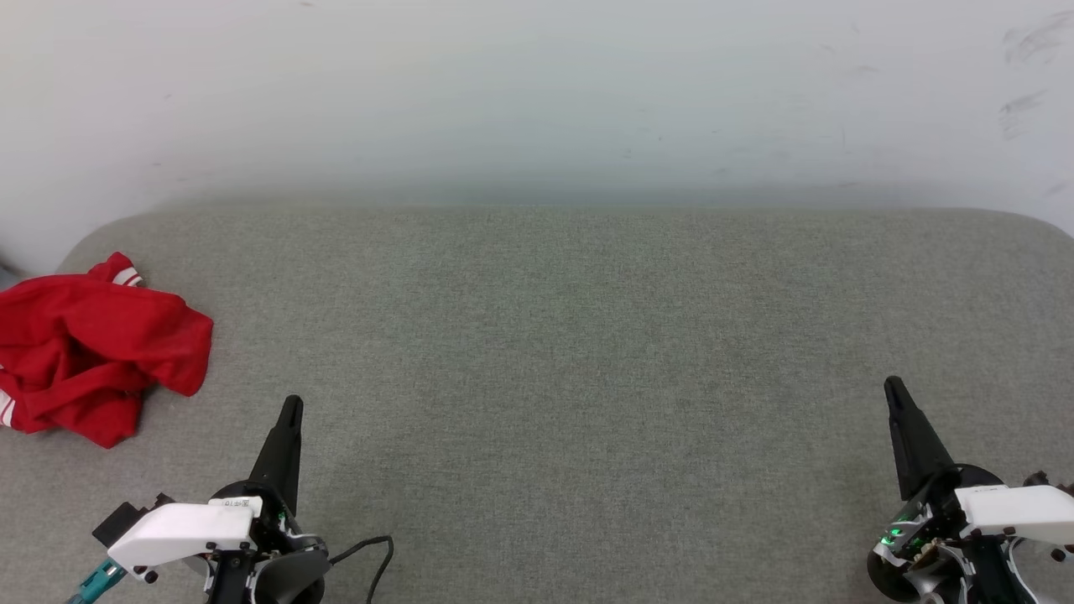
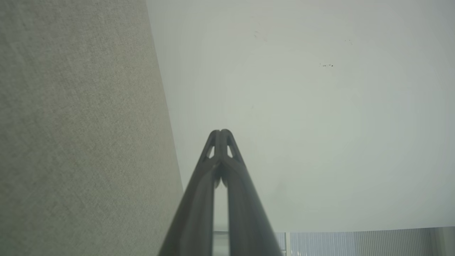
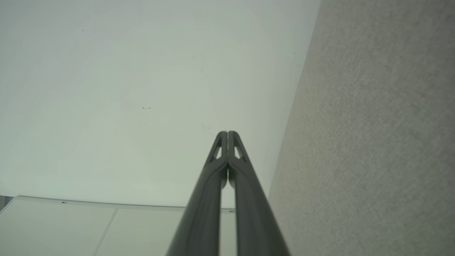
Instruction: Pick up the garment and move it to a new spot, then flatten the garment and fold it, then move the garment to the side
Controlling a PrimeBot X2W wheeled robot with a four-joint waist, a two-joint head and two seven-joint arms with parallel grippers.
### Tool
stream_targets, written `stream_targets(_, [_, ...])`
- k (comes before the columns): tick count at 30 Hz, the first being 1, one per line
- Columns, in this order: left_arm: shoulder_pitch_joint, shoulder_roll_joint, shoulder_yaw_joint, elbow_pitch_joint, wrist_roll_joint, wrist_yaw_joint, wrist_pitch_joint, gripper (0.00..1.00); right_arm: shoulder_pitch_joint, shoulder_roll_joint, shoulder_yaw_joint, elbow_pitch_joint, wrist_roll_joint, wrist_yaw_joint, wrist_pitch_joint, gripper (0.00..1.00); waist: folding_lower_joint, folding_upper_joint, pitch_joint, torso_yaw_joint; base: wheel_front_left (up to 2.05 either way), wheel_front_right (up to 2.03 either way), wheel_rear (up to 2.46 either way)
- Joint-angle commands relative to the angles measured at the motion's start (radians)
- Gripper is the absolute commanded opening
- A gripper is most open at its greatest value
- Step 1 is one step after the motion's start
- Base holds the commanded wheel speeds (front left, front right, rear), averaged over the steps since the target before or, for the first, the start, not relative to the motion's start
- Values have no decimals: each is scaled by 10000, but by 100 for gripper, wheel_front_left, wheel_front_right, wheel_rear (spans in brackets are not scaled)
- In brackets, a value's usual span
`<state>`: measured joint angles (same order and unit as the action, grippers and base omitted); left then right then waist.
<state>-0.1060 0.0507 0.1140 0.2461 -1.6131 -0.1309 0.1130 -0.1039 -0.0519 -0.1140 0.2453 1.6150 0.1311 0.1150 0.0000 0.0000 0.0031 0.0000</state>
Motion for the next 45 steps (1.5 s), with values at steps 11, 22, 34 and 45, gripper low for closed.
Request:
stream_targets(11, [-75, -13, 21, -4, 10, -32, 41, 0, -114, 26, 3, 6, -44, -7, 8, 0, 0, 0, 0, 0, 0, 0, 0])
stream_targets(22, [-74, -13, 17, -4, 9, -32, 41, 0, -114, 26, 3, 6, -43, -7, 7, 0, 0, 0, 0, 0, 0, 0, 0])
stream_targets(34, [314, -28, -36, 78, 220, 4, -343, 100, 303, 8, 130, 247, -285, -2, -329, 100, 0, 0, 12, 2, 0, 0, 0])
stream_targets(45, [277, -23, 270, -309, 1944, 114, -815, 100, 347, 9, 79, -219, -2182, -2, -806, 100, 0, 0, 32, 11, 0, 0, 0])
